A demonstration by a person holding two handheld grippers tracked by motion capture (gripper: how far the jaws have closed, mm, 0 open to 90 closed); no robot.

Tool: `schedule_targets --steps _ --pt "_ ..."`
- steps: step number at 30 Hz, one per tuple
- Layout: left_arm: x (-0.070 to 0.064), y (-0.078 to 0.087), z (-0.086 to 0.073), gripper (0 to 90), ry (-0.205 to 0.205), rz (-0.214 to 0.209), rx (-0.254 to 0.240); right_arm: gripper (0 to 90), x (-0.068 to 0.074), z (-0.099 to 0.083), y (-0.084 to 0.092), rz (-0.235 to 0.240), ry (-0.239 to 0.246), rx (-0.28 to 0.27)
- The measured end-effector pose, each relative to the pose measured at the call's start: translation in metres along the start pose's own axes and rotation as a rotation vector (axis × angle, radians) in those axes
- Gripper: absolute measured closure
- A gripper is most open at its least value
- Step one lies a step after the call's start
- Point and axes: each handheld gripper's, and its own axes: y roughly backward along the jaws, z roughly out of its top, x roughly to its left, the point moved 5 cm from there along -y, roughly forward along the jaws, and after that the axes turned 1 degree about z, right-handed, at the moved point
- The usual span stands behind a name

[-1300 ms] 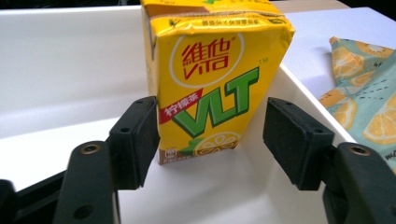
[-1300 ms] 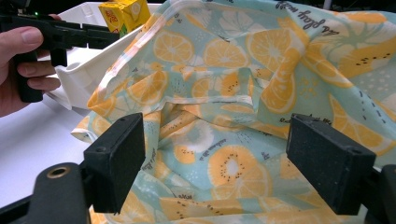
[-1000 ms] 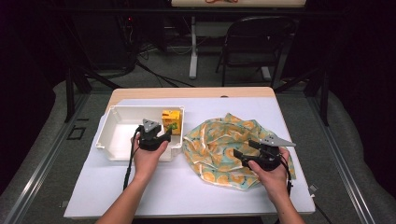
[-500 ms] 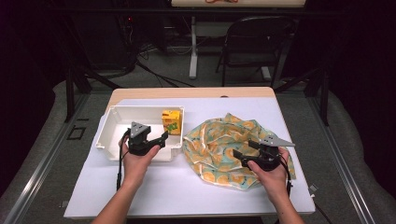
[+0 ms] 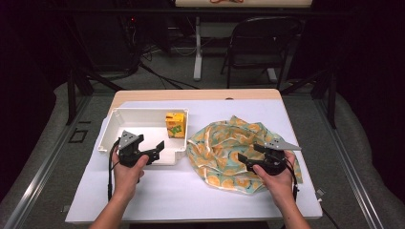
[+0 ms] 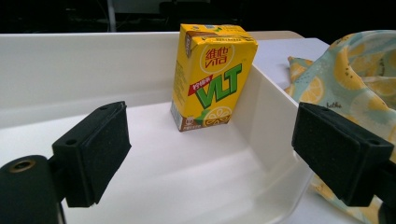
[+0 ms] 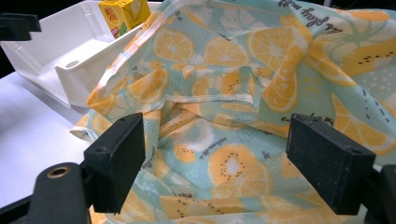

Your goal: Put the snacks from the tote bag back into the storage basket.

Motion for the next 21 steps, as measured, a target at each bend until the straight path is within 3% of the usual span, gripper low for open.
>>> schedule_targets --steps 7,12,17,21 --pt "0.012 0.021 -0.006 6.5 -0.002 -0.029 -0.016 17.2 0.001 0.0 0.0 0.007 -0.009 -0.01" --pt "0.021 0.036 -0.017 6.1 0.005 -0.023 -0.012 14.7 0.002 -0.001 0.002 0.011 -0.012 -0.027" --pt "0.029 0.049 -0.027 5.2 0.002 -0.025 -0.001 14.4 0.002 -0.005 0.006 -0.011 0.001 -0.021" --pt "0.035 0.058 -0.032 3.9 0.0 -0.023 0.003 14.5 -0.001 -0.007 0.01 -0.025 -0.016 -0.03"
